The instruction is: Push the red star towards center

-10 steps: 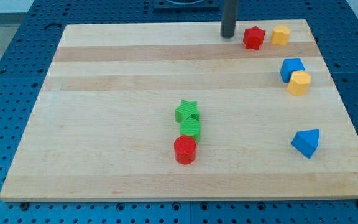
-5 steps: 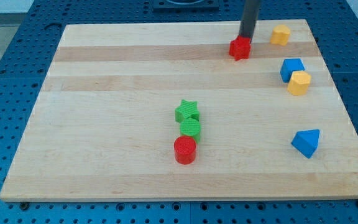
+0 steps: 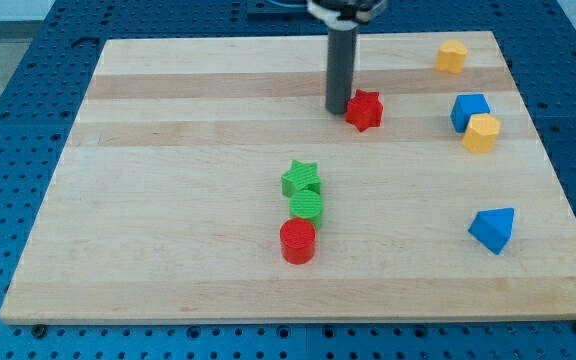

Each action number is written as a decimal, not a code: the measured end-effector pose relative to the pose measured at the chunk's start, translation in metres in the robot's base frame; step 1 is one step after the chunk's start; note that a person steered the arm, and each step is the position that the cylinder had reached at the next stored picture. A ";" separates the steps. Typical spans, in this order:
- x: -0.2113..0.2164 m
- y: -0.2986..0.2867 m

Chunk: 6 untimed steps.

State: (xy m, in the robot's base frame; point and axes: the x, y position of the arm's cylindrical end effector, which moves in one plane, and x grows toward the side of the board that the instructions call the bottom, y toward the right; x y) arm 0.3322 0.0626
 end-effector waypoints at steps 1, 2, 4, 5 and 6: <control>-0.035 0.036; -0.039 0.077; 0.010 0.050; 0.044 0.015; 0.063 -0.009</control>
State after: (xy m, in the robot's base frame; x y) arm 0.3952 0.0533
